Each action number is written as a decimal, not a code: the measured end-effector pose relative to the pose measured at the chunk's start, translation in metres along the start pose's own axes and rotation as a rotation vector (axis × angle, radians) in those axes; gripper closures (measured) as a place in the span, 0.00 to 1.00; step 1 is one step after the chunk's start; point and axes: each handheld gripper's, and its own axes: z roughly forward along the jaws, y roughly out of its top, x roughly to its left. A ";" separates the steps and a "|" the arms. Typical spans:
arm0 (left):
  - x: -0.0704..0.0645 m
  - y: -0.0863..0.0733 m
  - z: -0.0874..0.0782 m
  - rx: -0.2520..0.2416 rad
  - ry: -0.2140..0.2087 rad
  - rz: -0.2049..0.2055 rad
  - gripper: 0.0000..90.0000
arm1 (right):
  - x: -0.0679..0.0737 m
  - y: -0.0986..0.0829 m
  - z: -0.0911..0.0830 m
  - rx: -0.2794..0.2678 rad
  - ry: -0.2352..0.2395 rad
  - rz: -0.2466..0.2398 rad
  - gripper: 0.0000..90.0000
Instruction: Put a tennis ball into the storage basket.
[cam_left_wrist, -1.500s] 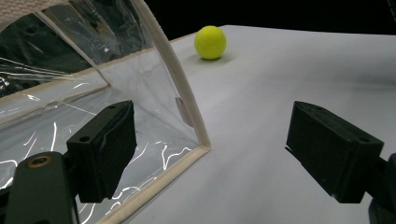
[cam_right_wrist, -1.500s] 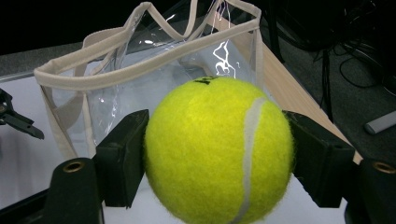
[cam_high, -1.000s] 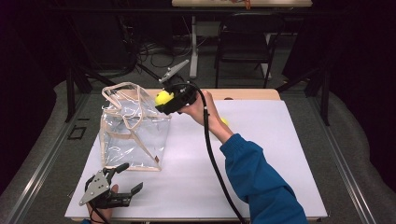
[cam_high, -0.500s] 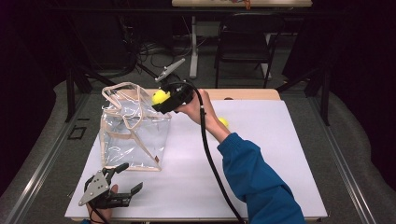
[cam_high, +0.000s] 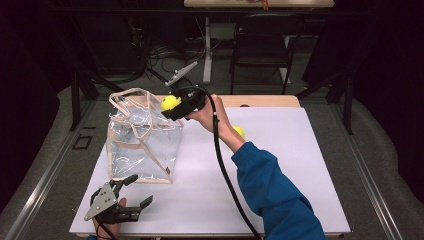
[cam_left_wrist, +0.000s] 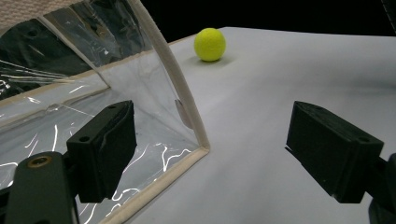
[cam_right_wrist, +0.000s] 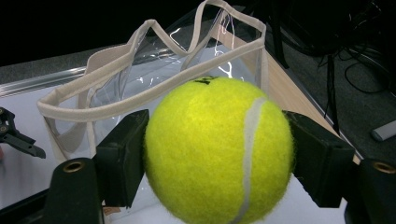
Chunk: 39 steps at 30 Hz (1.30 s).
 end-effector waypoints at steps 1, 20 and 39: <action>0.000 0.000 0.000 -0.002 0.001 0.000 0.18 | 0.000 0.000 0.000 0.000 -0.001 0.001 0.29; 0.000 0.000 0.000 0.000 -0.004 0.005 0.18 | 0.007 0.012 0.003 -0.025 -0.018 -0.020 0.29; 0.000 0.000 -0.001 -0.001 -0.003 0.004 0.18 | 0.009 0.018 0.005 -0.063 -0.022 -0.018 0.29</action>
